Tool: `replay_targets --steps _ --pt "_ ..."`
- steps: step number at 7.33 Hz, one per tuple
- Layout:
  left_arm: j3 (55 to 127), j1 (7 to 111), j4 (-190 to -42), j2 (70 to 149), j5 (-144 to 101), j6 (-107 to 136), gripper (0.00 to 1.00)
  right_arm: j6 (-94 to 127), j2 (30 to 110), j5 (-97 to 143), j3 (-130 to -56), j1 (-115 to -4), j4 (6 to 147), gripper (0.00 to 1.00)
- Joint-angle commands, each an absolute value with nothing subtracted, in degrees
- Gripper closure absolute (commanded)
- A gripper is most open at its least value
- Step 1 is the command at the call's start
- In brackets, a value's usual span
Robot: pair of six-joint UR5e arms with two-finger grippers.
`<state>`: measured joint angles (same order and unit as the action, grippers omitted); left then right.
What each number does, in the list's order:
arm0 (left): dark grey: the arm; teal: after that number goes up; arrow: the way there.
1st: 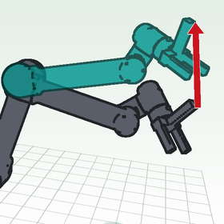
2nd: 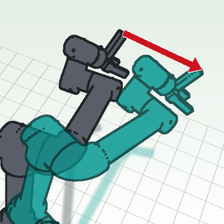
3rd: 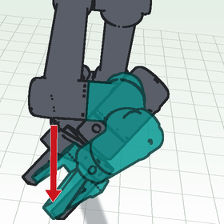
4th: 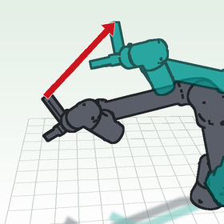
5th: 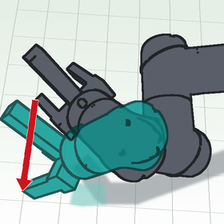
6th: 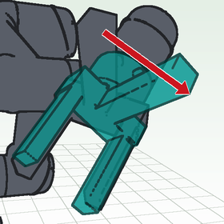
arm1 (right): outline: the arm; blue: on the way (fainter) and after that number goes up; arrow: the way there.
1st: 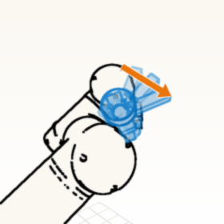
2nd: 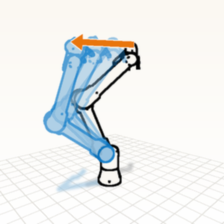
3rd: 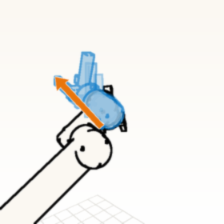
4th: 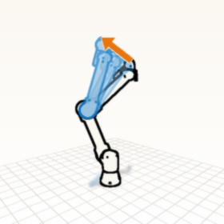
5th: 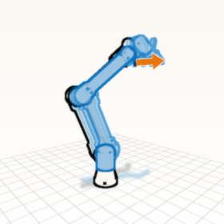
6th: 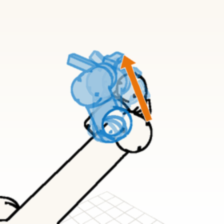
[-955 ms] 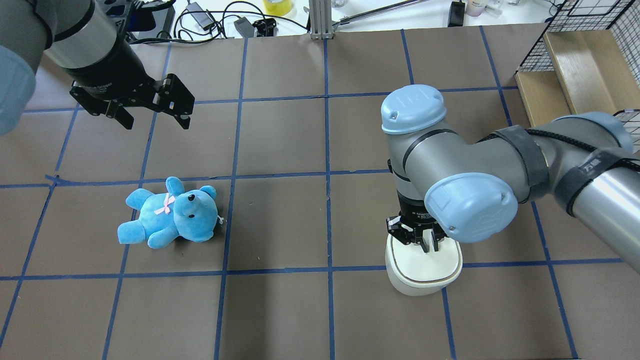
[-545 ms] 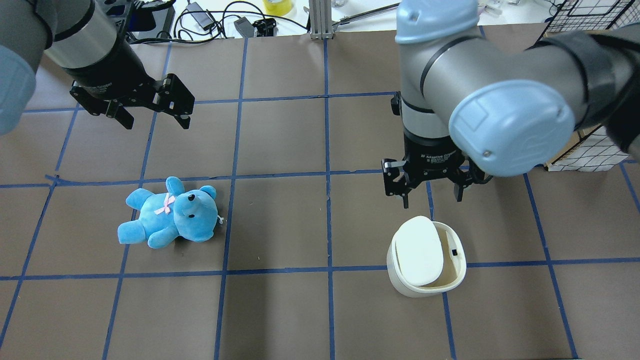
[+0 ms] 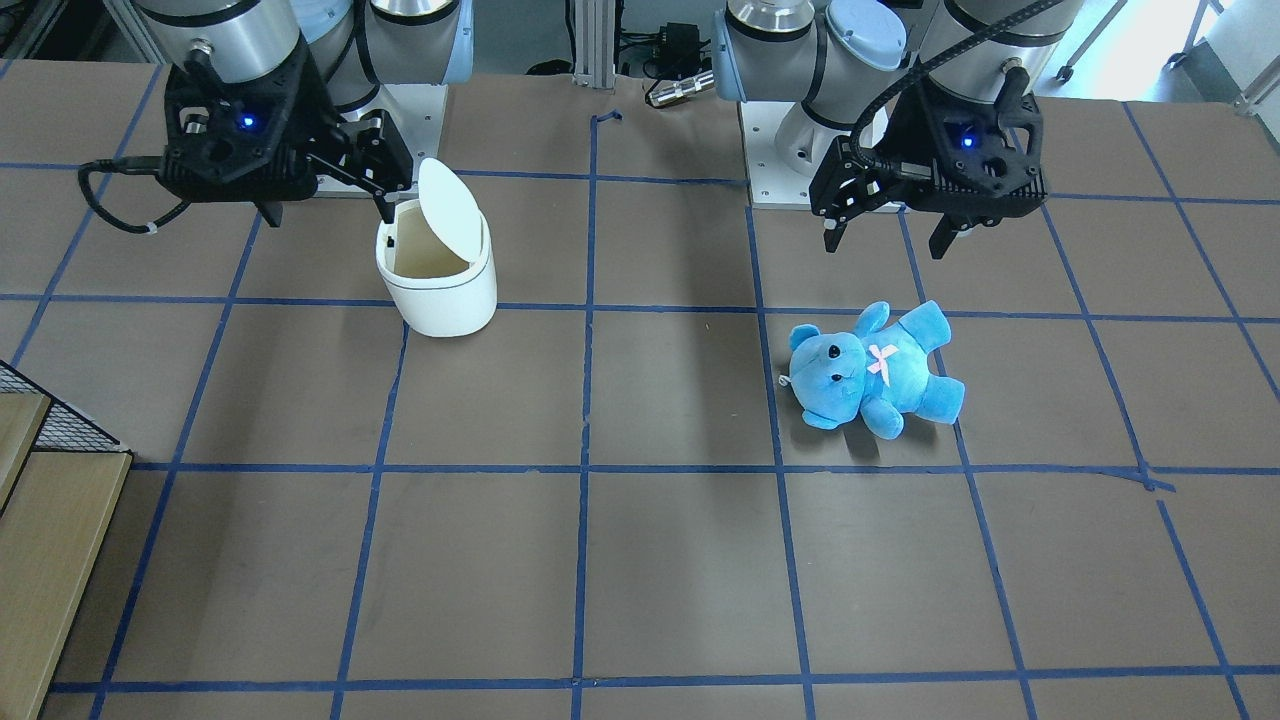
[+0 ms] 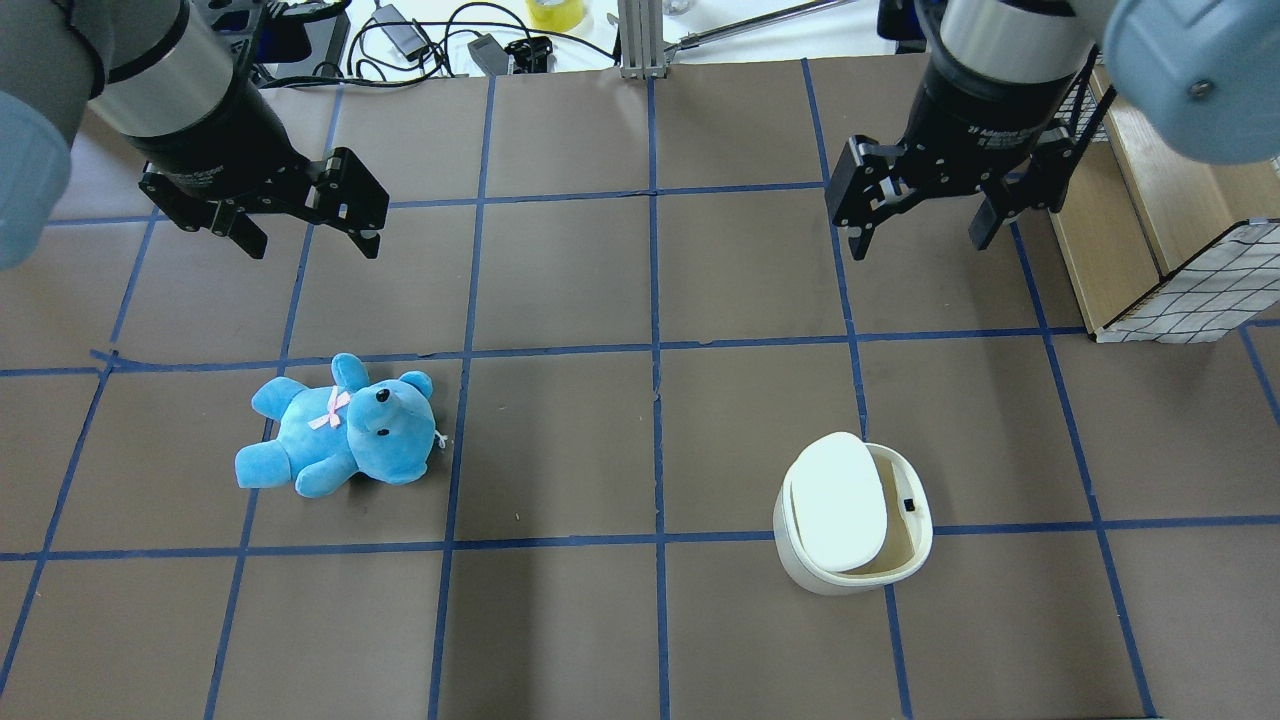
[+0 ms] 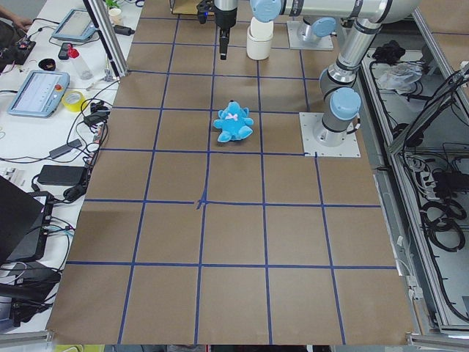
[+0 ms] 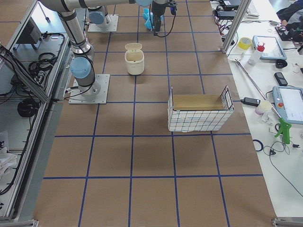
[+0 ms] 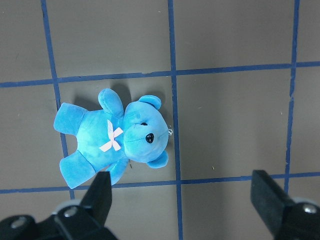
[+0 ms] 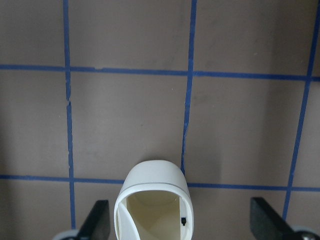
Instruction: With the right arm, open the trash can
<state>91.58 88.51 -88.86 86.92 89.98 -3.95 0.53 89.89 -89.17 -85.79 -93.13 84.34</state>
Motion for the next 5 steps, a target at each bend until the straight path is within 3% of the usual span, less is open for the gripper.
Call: replay_targets --steps 1,5 --pt "91.58 88.51 -88.86 86.92 89.91 -3.96 0.0 1.32 90.17 -89.12 -85.78 -92.64 88.59 0.0" --pt "91.58 88.51 -88.86 86.92 89.91 -3.96 0.0 1.14 90.18 -89.12 -85.69 -92.72 89.73 0.0"
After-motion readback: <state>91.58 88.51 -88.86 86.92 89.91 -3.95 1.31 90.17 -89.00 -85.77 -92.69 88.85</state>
